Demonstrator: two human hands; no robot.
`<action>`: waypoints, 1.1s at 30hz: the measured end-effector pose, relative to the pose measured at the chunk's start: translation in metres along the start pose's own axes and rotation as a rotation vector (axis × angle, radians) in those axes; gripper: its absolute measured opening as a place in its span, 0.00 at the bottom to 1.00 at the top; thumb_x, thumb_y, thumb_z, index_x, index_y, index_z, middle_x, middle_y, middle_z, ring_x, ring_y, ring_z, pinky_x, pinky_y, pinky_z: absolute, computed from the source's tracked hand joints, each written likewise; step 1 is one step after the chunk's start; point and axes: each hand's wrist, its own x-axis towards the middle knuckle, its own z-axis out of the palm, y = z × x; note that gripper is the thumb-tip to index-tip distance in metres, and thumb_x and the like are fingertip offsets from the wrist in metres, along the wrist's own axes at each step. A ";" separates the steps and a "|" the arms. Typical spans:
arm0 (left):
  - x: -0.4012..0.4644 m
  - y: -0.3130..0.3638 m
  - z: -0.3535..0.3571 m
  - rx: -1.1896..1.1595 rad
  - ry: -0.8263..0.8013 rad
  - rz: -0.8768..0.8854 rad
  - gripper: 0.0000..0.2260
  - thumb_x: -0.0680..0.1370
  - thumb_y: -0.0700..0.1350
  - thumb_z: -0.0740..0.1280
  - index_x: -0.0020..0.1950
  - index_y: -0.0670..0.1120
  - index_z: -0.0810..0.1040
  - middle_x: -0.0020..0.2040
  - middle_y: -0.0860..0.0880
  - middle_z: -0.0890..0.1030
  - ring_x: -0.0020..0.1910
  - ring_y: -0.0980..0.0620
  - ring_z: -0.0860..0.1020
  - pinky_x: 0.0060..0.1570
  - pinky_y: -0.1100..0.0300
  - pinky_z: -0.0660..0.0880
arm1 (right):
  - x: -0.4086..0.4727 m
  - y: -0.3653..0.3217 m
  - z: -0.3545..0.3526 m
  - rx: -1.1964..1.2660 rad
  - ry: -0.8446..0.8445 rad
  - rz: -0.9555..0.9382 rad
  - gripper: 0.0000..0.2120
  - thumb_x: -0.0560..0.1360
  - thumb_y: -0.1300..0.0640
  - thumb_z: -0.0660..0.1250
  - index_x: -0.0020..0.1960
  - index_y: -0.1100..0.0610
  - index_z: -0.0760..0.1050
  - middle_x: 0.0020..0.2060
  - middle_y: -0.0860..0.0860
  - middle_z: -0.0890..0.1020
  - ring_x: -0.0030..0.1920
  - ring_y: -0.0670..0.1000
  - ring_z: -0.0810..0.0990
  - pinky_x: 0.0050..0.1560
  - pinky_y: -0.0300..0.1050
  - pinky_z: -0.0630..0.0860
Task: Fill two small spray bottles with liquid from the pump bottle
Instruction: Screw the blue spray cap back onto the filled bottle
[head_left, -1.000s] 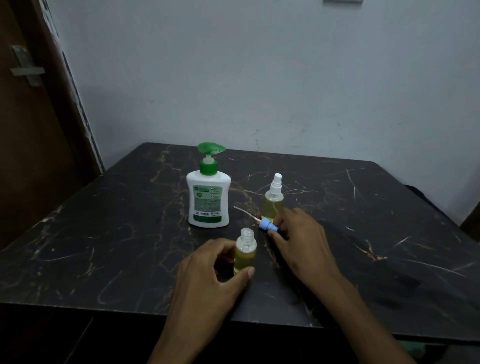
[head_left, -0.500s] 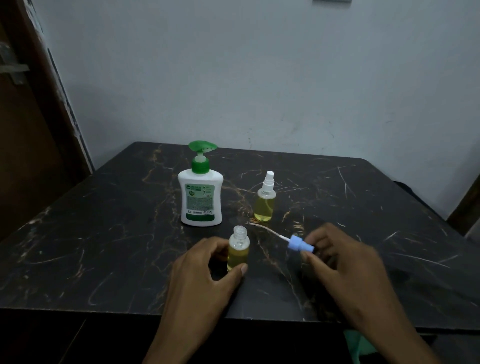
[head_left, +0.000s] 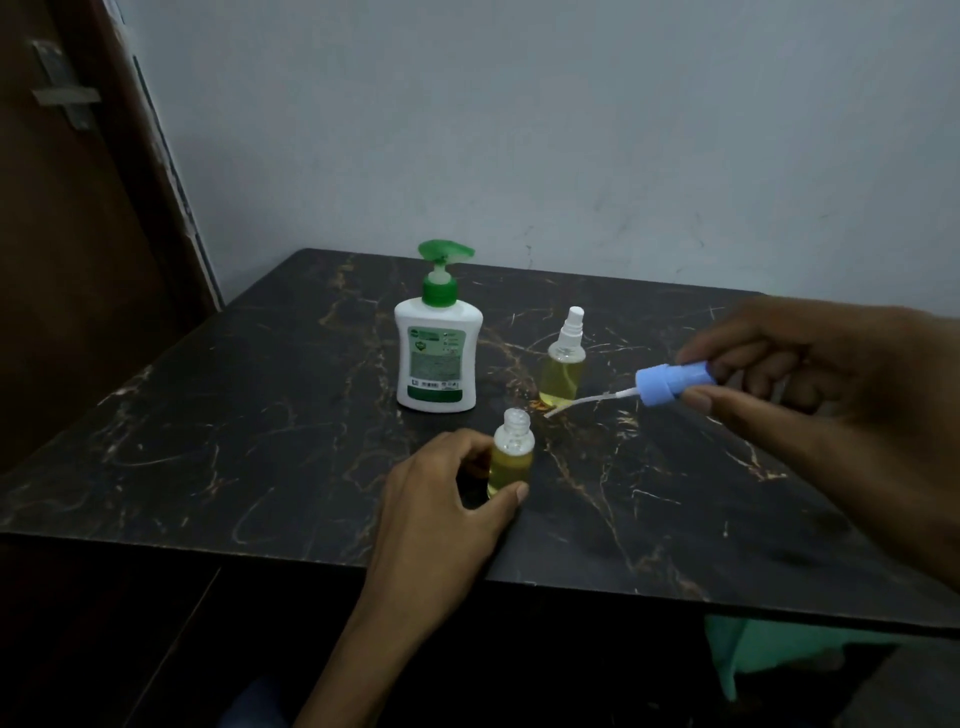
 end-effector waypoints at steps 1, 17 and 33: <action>0.000 0.000 0.000 -0.002 0.000 -0.002 0.09 0.72 0.49 0.79 0.50 0.56 0.84 0.45 0.61 0.84 0.47 0.66 0.81 0.45 0.70 0.75 | 0.003 -0.003 0.000 -0.028 -0.019 -0.006 0.07 0.72 0.48 0.76 0.50 0.41 0.84 0.38 0.41 0.83 0.35 0.47 0.81 0.37 0.34 0.73; -0.001 -0.002 0.002 -0.011 -0.001 -0.006 0.10 0.73 0.51 0.78 0.51 0.57 0.83 0.46 0.61 0.84 0.47 0.64 0.81 0.48 0.61 0.79 | 0.034 -0.036 0.007 -0.136 -0.103 -0.104 0.08 0.72 0.50 0.74 0.51 0.47 0.86 0.36 0.38 0.82 0.38 0.36 0.80 0.42 0.24 0.72; -0.001 -0.005 0.003 -0.012 -0.008 -0.007 0.11 0.73 0.51 0.78 0.53 0.57 0.82 0.47 0.61 0.83 0.48 0.64 0.81 0.50 0.57 0.80 | 0.052 -0.040 0.039 -0.152 -0.195 -0.117 0.10 0.73 0.50 0.74 0.54 0.44 0.87 0.39 0.38 0.84 0.42 0.38 0.80 0.40 0.32 0.72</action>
